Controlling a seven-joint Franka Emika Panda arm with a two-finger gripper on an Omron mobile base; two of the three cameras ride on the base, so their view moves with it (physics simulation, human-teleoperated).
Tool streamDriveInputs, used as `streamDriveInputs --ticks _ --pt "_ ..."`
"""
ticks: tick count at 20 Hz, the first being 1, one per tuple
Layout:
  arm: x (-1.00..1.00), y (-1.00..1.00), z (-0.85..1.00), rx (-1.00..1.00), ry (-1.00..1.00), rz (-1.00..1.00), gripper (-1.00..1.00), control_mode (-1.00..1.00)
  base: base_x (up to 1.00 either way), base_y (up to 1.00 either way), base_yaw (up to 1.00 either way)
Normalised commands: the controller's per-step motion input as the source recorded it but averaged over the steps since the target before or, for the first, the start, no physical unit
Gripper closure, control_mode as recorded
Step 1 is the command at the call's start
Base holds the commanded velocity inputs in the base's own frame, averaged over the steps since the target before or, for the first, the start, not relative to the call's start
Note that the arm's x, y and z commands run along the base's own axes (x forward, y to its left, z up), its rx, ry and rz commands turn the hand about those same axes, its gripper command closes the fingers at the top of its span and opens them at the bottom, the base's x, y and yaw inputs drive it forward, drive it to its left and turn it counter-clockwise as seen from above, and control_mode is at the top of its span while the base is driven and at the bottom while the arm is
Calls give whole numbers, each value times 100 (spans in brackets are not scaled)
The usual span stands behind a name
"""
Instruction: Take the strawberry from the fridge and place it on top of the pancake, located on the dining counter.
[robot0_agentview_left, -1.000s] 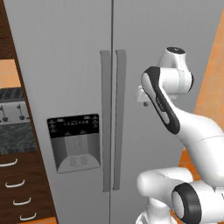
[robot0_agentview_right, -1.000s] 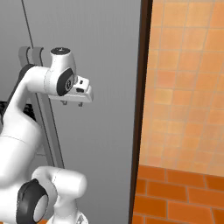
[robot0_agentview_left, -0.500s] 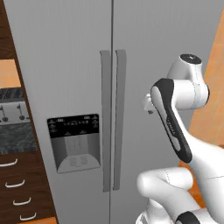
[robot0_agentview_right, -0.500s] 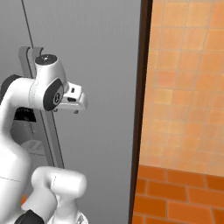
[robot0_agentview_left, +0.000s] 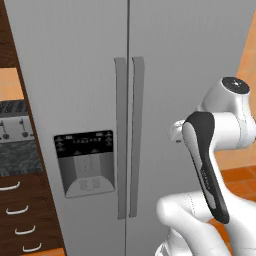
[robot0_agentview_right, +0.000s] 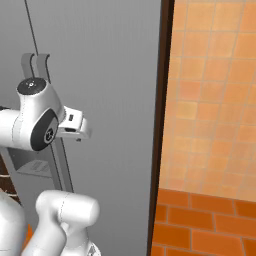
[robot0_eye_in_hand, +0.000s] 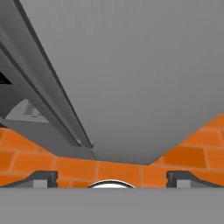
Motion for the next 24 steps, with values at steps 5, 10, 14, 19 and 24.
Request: streamDriveInputs --ticks 5,10,14,19,24 --pt "-32 1 14 0 0 0 -100 100 -21 1 0" --pt "0 0 0 0 0 0 -100 100 -44 55 0" --pt "0 0 0 0 0 0 -100 100 -39 25 0" --pt "0 0 0 0 0 0 -100 100 -79 10 0" --pt "-1 10 0 -1 0 0 -100 -100 -29 5 0"
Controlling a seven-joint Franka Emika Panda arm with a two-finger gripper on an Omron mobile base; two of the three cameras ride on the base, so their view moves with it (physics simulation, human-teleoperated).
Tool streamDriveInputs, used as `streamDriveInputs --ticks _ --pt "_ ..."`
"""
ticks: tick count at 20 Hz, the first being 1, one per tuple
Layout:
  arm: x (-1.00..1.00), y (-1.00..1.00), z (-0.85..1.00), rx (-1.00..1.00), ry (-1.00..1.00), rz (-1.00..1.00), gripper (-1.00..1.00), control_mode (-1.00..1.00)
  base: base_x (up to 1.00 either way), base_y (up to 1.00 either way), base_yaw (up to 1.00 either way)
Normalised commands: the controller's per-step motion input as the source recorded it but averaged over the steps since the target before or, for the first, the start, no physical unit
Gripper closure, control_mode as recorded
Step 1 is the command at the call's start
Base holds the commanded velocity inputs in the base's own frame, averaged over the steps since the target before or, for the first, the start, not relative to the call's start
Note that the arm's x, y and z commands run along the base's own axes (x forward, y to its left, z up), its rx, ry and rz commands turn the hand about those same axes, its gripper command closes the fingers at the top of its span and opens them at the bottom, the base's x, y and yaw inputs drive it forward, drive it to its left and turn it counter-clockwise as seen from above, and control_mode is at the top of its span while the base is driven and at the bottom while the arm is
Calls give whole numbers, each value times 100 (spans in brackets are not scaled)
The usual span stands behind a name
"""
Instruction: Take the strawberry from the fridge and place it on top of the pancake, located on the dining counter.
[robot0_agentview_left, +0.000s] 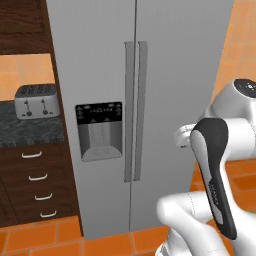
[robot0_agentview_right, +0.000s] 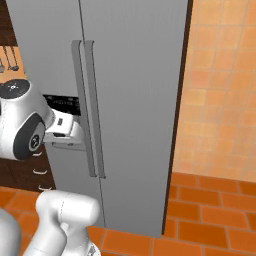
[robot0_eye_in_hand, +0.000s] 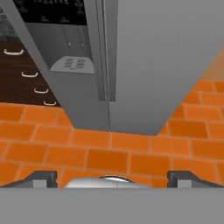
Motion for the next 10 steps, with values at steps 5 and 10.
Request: streamDriveInputs --ticks 5,10 --pt "100 15 0 0 2 0 -100 -100 0 0 0" --pt "100 35 0 0 0 0 -100 -100 0 0 0"
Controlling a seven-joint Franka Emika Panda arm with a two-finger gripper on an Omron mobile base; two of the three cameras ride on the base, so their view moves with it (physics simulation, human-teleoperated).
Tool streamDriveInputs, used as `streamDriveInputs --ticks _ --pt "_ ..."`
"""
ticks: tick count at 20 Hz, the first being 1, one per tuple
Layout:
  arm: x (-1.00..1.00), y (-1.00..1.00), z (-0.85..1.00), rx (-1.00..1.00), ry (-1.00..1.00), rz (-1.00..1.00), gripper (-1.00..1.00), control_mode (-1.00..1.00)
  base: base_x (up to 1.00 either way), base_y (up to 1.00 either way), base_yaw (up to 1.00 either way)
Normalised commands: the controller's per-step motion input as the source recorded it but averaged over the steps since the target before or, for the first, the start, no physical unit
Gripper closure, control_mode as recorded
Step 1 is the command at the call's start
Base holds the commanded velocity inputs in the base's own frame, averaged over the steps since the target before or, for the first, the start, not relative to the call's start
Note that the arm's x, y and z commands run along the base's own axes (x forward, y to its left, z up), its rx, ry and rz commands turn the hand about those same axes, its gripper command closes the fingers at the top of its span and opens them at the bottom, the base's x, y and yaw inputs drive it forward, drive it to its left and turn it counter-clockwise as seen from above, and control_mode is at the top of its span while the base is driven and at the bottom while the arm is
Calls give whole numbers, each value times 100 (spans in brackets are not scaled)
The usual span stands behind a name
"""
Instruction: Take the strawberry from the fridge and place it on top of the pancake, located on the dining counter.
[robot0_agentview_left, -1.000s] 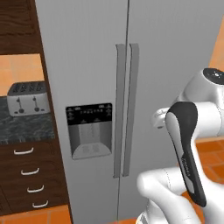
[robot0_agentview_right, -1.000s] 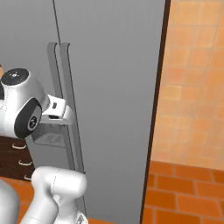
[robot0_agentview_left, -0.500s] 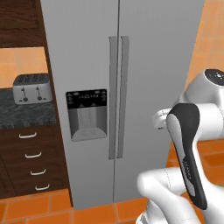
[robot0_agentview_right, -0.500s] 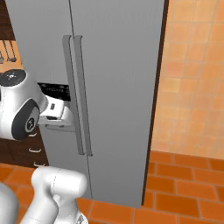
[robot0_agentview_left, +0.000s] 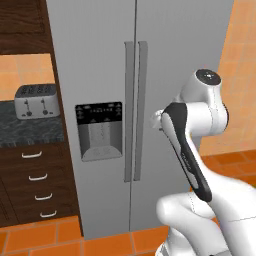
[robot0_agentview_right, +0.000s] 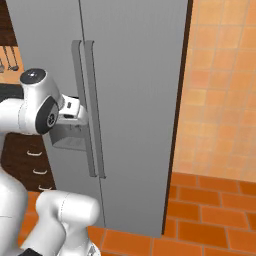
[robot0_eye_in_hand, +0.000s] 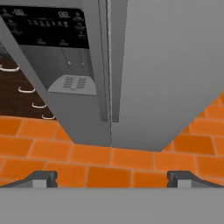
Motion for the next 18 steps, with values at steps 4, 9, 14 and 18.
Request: streamDriveInputs --ticks 4,9,14,18 --pt "100 11 0 0 0 0 -100 -100 0 0 0" --pt "100 -4 -4 0 -2 0 -100 -100 0 0 0" --pt "97 0 -19 0 -15 0 -100 -100 0 0 0" --pt "90 0 -1 0 -7 -1 -100 -100 0 0 0"
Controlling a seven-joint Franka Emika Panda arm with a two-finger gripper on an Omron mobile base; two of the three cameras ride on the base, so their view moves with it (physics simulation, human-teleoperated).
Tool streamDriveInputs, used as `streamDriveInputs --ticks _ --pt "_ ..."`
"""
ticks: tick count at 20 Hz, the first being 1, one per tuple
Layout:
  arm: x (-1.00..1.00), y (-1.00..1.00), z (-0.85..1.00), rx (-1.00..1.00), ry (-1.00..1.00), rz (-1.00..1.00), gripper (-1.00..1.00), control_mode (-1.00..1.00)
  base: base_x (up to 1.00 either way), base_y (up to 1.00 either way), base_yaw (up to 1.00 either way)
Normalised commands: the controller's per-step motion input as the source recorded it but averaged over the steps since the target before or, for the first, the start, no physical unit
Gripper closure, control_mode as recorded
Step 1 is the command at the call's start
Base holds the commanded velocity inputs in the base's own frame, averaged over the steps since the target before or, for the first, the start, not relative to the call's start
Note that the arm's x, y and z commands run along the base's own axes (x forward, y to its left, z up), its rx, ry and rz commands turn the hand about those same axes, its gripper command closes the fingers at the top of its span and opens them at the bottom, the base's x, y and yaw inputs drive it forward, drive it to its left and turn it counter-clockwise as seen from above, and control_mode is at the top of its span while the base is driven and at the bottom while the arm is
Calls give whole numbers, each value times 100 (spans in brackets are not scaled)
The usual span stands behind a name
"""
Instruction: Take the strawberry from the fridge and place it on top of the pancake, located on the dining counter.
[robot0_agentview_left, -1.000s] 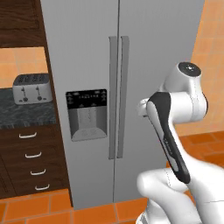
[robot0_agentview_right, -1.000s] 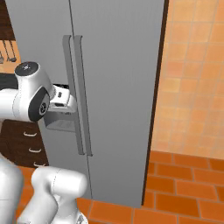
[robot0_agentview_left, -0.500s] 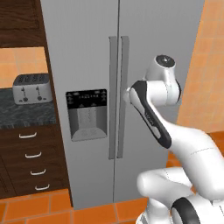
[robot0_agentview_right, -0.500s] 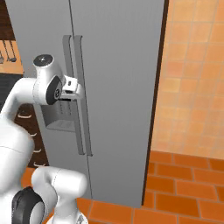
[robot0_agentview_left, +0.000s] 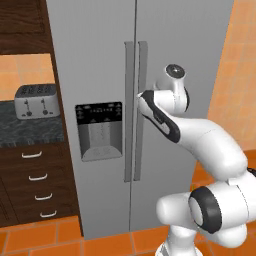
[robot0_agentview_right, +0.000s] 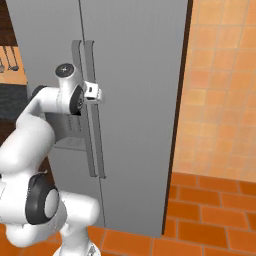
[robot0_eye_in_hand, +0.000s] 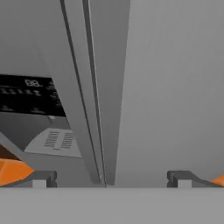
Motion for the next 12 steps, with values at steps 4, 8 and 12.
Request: streamDriveInputs --ticks 4,8,12 --pt "76 0 0 0 3 0 -100 -100 0 0 0" --pt "70 0 -1 0 1 0 -100 -100 0 0 0" --pt "50 0 -7 0 -6 0 -100 -100 0 0 0"
